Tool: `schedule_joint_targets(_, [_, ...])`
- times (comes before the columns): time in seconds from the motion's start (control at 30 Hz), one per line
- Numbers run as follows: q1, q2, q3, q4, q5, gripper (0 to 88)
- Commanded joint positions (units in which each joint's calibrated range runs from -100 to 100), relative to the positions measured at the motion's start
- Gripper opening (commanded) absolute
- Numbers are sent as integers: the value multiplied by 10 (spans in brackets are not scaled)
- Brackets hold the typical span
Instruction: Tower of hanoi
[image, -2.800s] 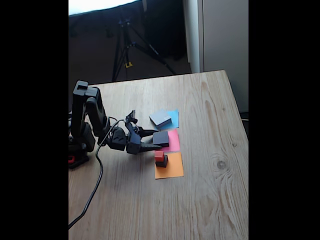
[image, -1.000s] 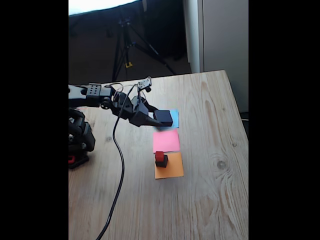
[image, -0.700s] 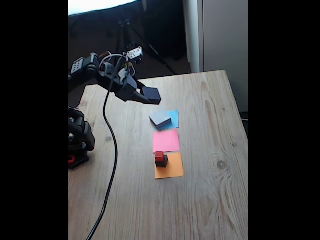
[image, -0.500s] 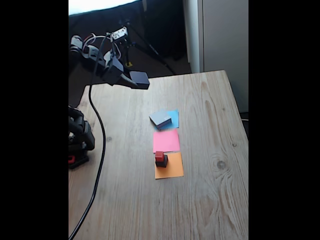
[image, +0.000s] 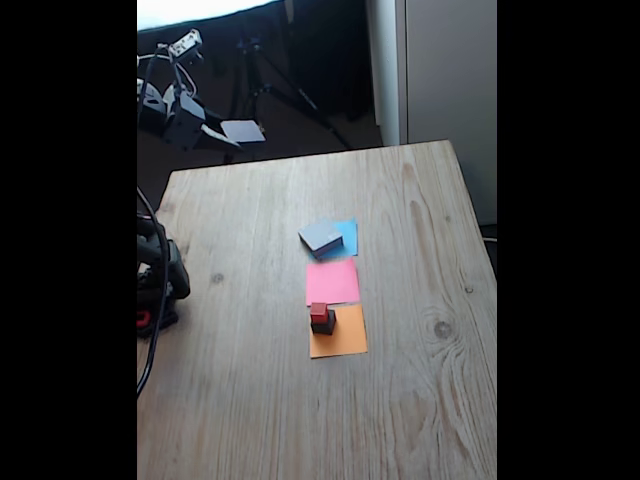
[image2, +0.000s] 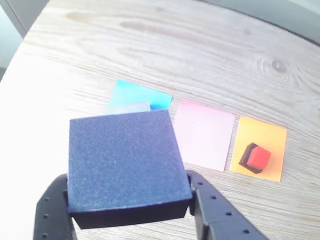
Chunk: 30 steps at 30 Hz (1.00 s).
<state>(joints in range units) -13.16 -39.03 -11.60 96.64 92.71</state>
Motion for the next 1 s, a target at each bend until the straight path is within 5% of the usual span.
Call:
schedule_joint_targets(0.0, [-1,-63,151,-95,41,145])
schedule_joint_targets(0.1, [0,-114,306,-187,73,147])
schedule_joint_targets(0.6, [8,-144,834,-717,73,153])
schedule_joint_targets(0.97, [-10,-3,892,-985,73,158])
